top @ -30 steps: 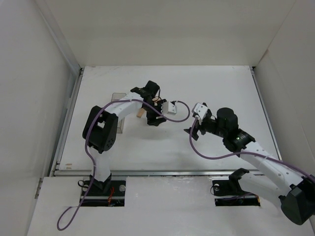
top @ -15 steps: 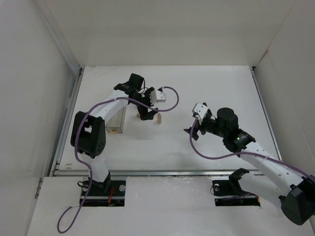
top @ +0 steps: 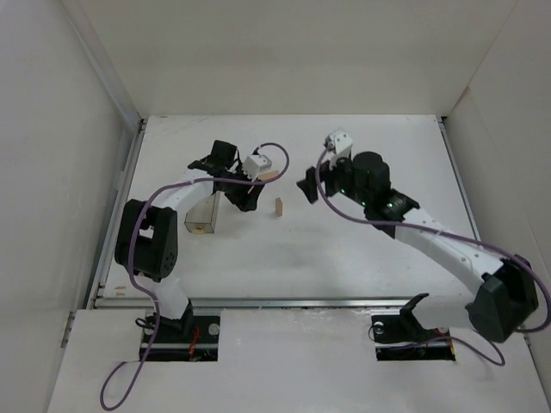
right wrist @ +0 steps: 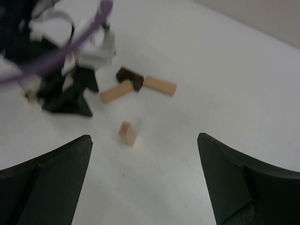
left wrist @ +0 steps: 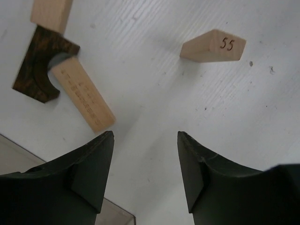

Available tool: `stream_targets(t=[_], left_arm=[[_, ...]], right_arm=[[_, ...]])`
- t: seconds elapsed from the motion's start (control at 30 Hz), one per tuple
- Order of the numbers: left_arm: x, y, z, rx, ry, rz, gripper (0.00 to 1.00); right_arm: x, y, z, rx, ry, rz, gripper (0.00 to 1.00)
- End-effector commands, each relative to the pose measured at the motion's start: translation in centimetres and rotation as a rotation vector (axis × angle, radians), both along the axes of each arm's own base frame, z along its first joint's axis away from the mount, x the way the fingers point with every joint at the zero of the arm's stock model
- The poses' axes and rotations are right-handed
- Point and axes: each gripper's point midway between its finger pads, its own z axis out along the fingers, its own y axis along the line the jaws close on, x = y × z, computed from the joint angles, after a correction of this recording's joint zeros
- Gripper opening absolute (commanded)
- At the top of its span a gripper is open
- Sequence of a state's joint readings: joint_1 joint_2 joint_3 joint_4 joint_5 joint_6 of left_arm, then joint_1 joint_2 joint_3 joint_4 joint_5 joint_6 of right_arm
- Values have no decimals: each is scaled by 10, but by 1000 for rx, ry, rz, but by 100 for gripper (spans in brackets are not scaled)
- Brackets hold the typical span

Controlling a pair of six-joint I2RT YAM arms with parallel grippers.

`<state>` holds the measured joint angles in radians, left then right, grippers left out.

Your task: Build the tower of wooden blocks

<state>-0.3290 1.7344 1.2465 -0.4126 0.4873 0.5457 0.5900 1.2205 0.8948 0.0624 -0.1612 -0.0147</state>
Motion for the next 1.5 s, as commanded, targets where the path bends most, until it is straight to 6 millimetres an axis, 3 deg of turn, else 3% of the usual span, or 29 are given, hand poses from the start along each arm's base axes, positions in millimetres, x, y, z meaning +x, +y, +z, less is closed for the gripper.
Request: stream_targets(t=[0.0, 0.03, 0.07, 0.1, 0.13, 0.17, 0.23, 0.3, 0.4, 0.47, 0.5, 0.53, 0.57, 0.6, 0.63, 0.7, 0.73, 0.9, 1.17, 1.47], left_arm=[[10, 1, 29, -72, -80, 180, 53], [18, 6, 32, -75, -108, 227, 53], [19, 9, 29, -81, -87, 301, 53], [23, 17, 33, -78, -92, 353, 50], [29, 25, 33, -58, -108, 421, 46], [36, 34, 37, -60, -111, 487, 41], [38, 46, 39, -60, -105, 555, 38], [35, 47, 37, -68, -102, 564, 38], [30, 44, 34, -73, -102, 525, 42], [31, 47, 30, -59, -96, 546, 42], [32, 49, 29, -55, -97, 561, 42], [30, 51, 26, -49, -88, 578, 42], [31, 56, 23, -45, -87, 601, 43], [31, 57, 19, -41, -76, 617, 43], [31, 57, 17, -42, -79, 618, 46], [33, 55, 19, -59, -78, 633, 47], [35, 55, 16, -58, -77, 634, 47], [33, 55, 7, -61, -62, 645, 49], [33, 55, 7, -61, -62, 645, 49], [33, 56, 7, -51, -71, 630, 50]], right_arm=[[40, 9, 52, 104, 4, -251, 100], [43, 7, 41, 43, 39, -302, 100], [48, 13, 59, 39, 15, -343, 100], [62, -1, 47, -37, 12, -488, 100], [63, -8, 43, -98, 16, -555, 100], [65, -5, 59, -115, -29, -602, 100], [74, -19, 60, -197, -81, -718, 100], [78, -7, 69, -162, -84, -682, 100], [75, 45, 64, -112, -22, -428, 100], [59, 86, 48, -95, 55, -198, 100], [55, 93, 42, -89, 89, -165, 100], [55, 98, 41, -77, 113, -154, 87], [58, 101, 24, -92, 155, -172, 80], [56, 98, 10, -103, 220, -211, 74], [59, 97, 7, -108, 243, -240, 71], [62, 90, -35, -209, 352, -321, 67], [58, 83, -40, -232, 374, -350, 67], [56, 85, -74, -296, 449, -358, 67], [45, 97, -111, -329, 538, -314, 63], [45, 104, -126, -331, 575, -310, 53]])
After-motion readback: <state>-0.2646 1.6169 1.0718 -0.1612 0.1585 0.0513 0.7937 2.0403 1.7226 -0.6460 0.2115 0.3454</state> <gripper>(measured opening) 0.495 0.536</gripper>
